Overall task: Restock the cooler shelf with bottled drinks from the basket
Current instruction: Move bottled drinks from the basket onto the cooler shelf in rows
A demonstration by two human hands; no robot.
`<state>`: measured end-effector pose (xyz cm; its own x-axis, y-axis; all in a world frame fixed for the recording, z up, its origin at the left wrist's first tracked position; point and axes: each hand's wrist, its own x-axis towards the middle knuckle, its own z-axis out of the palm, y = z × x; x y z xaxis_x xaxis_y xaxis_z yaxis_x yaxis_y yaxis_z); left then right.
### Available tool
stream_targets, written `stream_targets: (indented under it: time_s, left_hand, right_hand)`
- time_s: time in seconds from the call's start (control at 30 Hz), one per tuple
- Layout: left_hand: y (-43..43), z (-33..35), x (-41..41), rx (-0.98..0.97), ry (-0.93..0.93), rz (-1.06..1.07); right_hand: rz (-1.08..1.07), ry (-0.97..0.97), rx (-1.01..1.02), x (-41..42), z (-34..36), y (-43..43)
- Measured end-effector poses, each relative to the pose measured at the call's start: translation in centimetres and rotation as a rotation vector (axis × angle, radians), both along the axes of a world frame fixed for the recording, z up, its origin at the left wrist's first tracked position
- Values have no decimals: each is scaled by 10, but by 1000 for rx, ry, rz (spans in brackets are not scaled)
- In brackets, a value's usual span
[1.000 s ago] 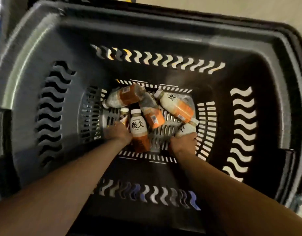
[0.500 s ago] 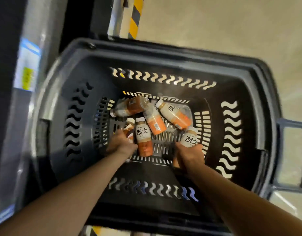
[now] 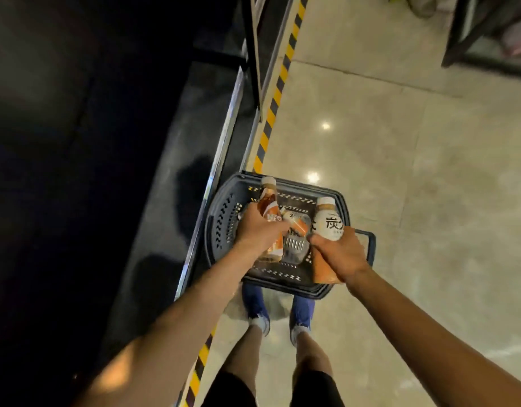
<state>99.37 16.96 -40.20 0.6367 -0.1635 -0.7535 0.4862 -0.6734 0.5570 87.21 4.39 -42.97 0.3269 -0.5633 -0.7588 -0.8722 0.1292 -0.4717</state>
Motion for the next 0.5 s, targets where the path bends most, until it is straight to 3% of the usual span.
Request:
stream_targets:
  time_s: [0.27, 0.5]
  left_hand:
    - [18, 222, -41, -188, -127, 138]
    - [41, 312, -101, -321, -221, 412]
  right_hand:
    - [-66, -325, 35, -13, 202, -2]
    - [176, -531, 42, -15, 294, 4]
